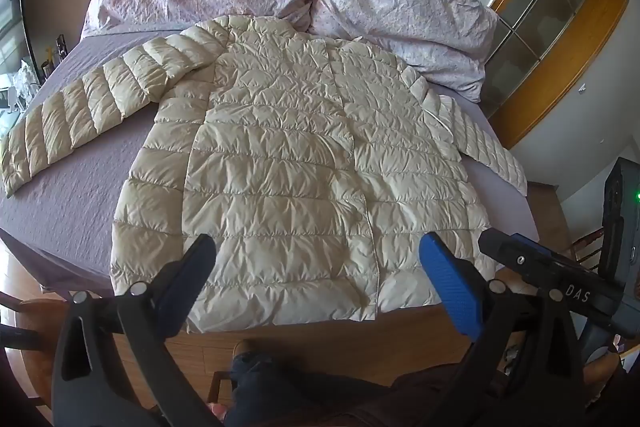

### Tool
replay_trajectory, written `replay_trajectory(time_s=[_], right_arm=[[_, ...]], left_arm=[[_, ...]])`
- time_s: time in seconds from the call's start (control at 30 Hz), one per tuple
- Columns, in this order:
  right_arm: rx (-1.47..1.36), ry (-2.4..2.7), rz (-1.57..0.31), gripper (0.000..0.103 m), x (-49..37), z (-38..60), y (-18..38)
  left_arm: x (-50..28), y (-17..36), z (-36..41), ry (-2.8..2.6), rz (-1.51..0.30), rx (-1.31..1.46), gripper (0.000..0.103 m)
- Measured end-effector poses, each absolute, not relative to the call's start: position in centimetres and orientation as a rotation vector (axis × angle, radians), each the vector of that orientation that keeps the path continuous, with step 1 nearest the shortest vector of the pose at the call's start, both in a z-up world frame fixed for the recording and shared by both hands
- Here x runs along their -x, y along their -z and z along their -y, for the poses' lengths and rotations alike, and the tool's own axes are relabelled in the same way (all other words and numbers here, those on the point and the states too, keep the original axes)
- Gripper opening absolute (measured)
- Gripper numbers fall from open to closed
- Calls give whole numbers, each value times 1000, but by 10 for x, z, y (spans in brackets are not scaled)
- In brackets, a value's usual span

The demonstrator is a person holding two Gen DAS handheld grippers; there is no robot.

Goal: Fold large clothes

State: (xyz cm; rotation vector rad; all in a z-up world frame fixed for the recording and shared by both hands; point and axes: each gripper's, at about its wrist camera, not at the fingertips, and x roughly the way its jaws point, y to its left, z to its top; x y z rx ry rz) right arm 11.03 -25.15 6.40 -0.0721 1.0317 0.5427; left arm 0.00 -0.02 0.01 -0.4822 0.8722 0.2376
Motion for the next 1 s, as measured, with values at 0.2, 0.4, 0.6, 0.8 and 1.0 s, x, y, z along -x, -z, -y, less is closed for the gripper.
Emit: replay_trajectory(time_s=[0.2,0.4,0.6,0.8,1.0], right_arm=[[73,-542,-1031,102,-110,251,-64],[71,-543,-1032,102,-110,251,-64],[72,-542,-1032,102,-110,252,-64],[72,-542,-1032,102,-110,251,-64],[72,-543,-1032,102,-110,251,-64]], left_arm=[[0,-1,1,-240,-871,482,101],[0,0,0,-238,-875,484,101],[0,0,1,-237,-875,484,101],[0,0,1,-236,-875,482,101],[0,0,0,-238,-875,484,101]])
